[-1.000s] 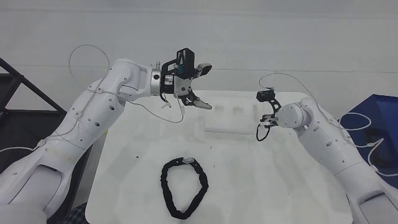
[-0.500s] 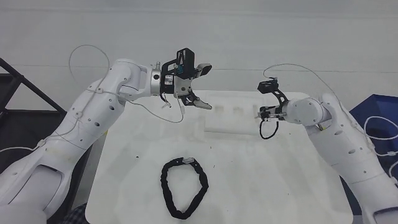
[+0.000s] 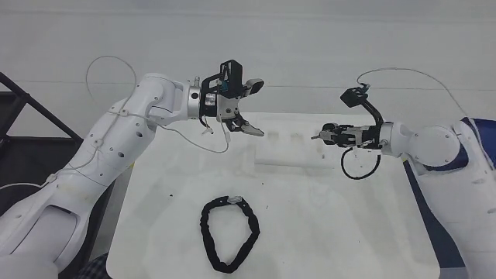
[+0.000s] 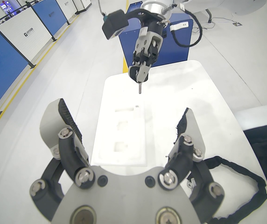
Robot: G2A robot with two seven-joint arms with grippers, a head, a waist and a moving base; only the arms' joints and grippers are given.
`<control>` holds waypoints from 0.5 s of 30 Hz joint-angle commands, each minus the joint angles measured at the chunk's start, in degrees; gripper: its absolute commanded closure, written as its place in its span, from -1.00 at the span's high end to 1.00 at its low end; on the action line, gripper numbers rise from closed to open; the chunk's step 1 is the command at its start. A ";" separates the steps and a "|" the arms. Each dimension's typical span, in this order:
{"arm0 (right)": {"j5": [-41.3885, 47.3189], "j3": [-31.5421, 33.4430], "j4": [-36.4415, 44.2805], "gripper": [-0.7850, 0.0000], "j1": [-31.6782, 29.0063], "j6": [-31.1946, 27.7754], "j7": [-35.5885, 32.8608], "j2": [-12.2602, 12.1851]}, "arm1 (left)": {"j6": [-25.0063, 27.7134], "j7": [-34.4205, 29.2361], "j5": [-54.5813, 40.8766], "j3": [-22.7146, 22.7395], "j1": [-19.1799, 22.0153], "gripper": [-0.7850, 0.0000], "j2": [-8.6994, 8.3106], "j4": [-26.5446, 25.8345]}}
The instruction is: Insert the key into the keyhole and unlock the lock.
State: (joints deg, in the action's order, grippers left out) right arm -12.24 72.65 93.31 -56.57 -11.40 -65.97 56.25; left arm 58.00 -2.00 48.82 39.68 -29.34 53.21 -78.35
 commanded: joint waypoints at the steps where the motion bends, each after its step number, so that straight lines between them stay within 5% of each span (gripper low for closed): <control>1: 2.79 2.04 0.77 -1.00 -1.12 -0.60 0.40 -0.28 | 0.00 0.00 -0.02 0.00 0.00 1.00 0.00 0.00; 15: 13.48 8.56 1.22 -1.00 -5.59 -0.70 4.56 -1.00 | 0.00 0.00 -0.02 0.00 0.00 1.00 0.00 0.00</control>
State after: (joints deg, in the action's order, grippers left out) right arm 1.31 81.23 94.53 -62.19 -12.09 -61.38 55.24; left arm 58.00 -2.00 48.82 39.68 -29.34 53.21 -78.35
